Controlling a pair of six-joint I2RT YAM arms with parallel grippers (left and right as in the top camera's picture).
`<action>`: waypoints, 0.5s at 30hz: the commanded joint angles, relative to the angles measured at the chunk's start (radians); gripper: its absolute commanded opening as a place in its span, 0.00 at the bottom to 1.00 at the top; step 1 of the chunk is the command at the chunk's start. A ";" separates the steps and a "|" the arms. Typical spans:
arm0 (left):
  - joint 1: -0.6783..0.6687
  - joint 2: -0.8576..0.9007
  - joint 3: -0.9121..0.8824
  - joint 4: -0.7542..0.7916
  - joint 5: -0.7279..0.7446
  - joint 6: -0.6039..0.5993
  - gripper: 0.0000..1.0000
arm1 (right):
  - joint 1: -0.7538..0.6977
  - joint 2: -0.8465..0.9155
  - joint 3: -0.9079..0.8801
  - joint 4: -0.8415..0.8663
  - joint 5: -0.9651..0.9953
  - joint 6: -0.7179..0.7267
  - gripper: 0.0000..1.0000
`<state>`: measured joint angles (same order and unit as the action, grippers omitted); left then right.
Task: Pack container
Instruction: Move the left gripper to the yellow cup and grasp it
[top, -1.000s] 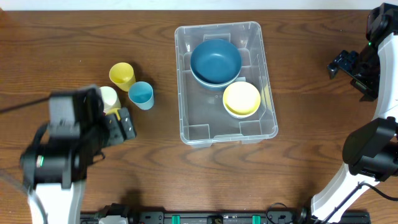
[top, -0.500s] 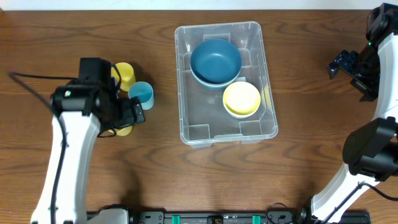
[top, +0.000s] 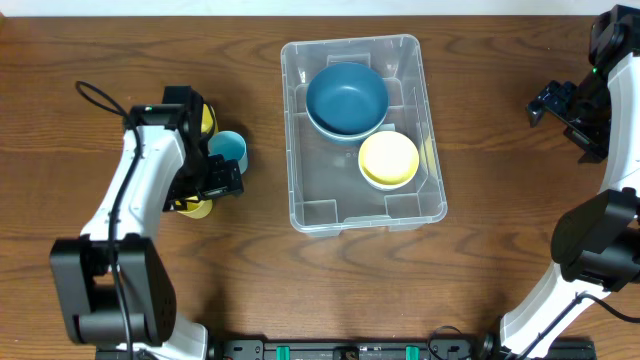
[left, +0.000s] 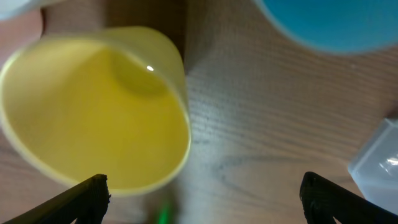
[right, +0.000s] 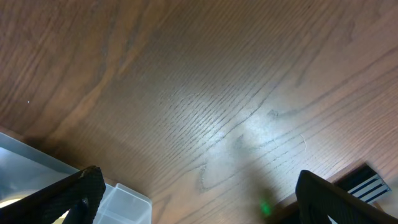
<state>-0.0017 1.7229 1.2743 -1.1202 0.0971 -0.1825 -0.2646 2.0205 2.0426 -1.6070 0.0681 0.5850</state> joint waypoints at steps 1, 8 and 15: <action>0.000 0.034 0.005 0.022 -0.016 0.014 0.98 | -0.005 -0.012 0.002 -0.001 0.011 0.013 0.99; 0.000 0.067 0.005 0.083 -0.016 0.014 0.98 | -0.005 -0.012 0.002 -0.001 0.010 0.013 0.99; 0.000 0.067 0.005 0.075 -0.016 0.014 0.53 | -0.005 -0.012 0.002 -0.001 0.011 0.013 0.99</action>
<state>-0.0017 1.7794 1.2743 -1.0378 0.0971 -0.1780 -0.2646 2.0205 2.0426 -1.6070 0.0685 0.5846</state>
